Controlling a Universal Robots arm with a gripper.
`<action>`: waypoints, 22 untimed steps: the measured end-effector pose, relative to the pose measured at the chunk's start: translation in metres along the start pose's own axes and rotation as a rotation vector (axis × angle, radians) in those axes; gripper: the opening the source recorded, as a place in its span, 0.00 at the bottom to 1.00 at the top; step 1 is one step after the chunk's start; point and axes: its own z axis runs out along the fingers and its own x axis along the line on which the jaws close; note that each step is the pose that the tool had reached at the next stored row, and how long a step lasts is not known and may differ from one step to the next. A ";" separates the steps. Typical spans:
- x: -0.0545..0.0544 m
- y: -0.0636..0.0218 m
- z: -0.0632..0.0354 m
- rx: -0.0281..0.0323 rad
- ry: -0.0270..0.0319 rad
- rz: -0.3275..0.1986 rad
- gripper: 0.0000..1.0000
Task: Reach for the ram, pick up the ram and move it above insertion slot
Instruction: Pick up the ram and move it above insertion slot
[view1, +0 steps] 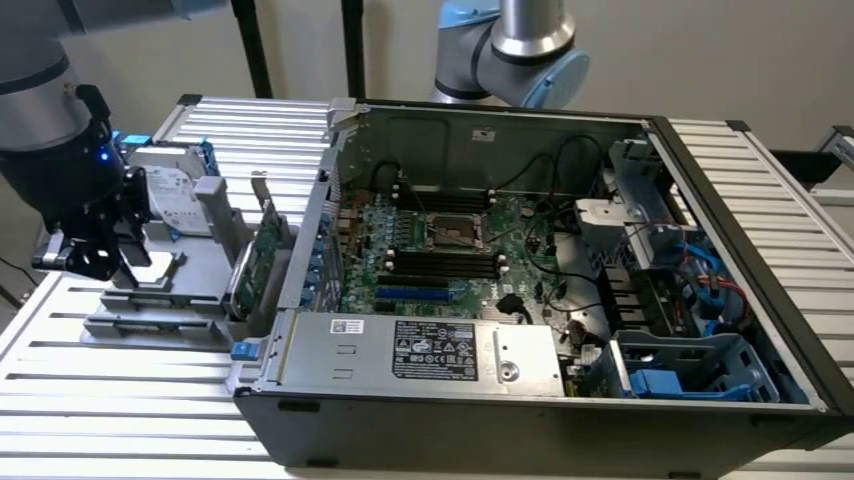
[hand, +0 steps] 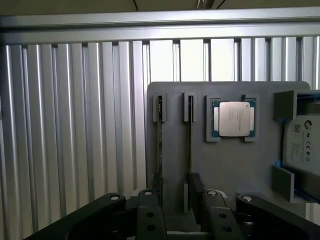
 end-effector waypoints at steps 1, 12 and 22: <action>0.001 -0.0001 0.0018 0.0001 -0.0001 0.000 0.36; 0.008 -0.0010 0.0220 0.0001 0.0000 0.000 0.36; 0.012 -0.0025 0.0402 0.0000 0.0001 -0.003 0.36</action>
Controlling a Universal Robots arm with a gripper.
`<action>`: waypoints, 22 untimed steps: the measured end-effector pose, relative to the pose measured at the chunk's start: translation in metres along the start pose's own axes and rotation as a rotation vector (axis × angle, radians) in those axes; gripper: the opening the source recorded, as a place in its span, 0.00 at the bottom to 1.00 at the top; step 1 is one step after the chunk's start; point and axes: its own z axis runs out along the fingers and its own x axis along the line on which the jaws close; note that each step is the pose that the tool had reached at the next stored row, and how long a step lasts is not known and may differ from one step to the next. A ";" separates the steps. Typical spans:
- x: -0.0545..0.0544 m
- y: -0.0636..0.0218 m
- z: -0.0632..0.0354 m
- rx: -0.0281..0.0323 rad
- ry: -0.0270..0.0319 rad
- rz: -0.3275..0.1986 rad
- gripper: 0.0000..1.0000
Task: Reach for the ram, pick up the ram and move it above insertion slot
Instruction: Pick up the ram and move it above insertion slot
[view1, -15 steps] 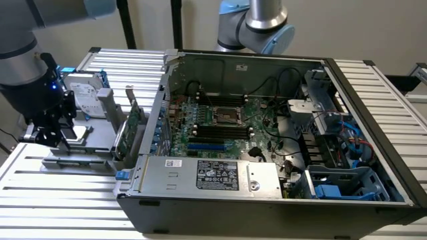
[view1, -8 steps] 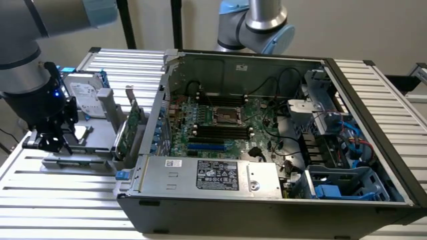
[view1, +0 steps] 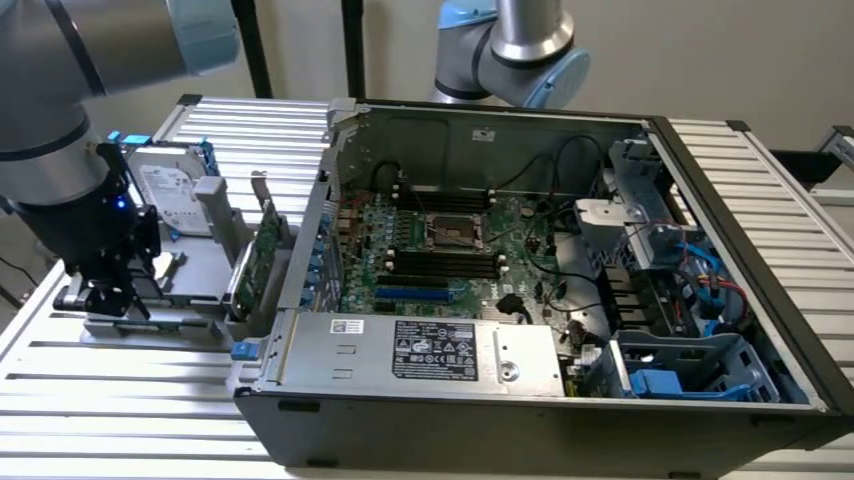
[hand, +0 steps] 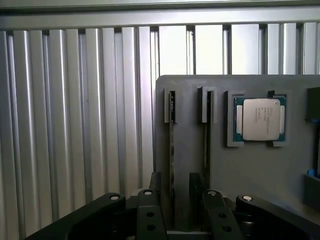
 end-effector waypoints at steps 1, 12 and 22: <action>0.001 -0.0001 0.0018 0.0000 0.0000 0.000 0.36; 0.003 -0.0009 0.0217 0.0002 -0.0006 -0.010 0.36; 0.003 -0.0012 0.0305 -0.0009 -0.0090 -0.040 0.36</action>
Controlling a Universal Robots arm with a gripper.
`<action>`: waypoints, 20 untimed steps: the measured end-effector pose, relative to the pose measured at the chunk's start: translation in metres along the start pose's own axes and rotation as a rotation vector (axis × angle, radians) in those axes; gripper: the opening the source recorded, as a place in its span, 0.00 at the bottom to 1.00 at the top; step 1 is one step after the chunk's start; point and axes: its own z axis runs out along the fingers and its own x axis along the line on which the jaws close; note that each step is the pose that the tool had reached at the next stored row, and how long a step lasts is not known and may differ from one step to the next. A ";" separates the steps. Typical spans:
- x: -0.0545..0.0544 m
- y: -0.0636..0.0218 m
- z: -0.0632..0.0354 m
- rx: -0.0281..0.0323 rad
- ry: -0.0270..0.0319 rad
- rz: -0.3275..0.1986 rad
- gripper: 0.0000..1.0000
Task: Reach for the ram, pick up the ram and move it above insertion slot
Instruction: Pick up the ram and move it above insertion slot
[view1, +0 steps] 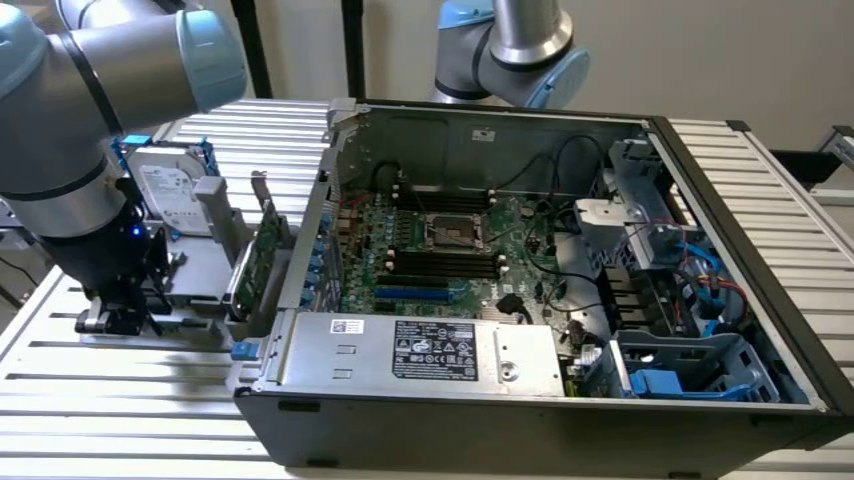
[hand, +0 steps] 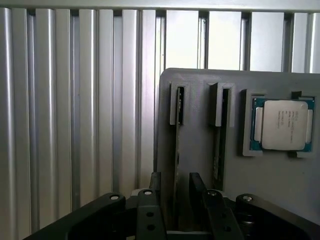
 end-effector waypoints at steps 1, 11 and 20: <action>0.000 0.0000 0.0003 -0.0005 0.0000 0.000 0.36; -0.001 0.0009 0.0043 -0.0021 -0.0001 -0.001 0.36; -0.001 0.0013 0.0050 -0.0021 0.0003 -0.001 0.14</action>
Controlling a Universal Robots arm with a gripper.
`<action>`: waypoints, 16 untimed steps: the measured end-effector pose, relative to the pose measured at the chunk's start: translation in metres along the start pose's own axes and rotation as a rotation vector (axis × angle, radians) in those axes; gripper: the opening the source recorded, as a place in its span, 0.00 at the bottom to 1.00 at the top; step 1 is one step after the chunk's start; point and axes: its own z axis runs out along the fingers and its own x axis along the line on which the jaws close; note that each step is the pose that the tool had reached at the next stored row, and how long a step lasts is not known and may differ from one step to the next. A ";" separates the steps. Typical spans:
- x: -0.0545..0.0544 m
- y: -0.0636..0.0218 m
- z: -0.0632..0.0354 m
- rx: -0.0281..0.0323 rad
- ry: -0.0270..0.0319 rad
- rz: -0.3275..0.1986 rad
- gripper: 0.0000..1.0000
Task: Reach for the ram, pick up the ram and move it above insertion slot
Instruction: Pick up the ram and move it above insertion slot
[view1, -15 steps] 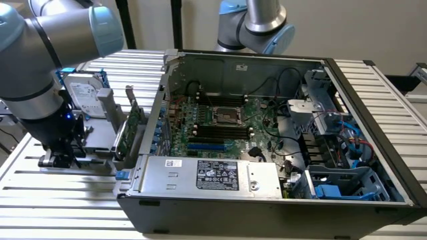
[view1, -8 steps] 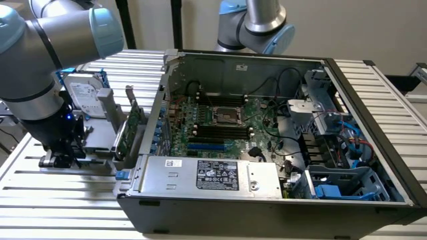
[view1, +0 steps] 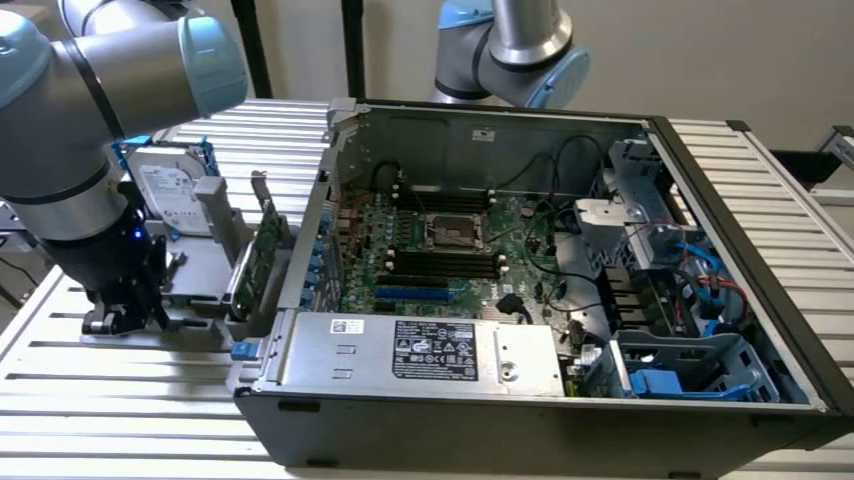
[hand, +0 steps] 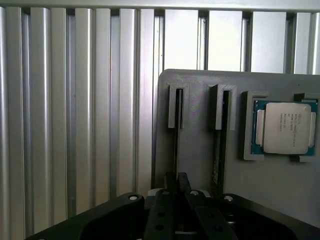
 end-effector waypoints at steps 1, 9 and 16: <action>0.000 0.0000 0.0000 0.0000 0.0000 0.000 0.14; 0.000 0.0000 0.0002 0.0001 -0.0006 0.019 0.14; 0.000 0.0000 0.0002 0.0000 -0.0009 0.027 0.14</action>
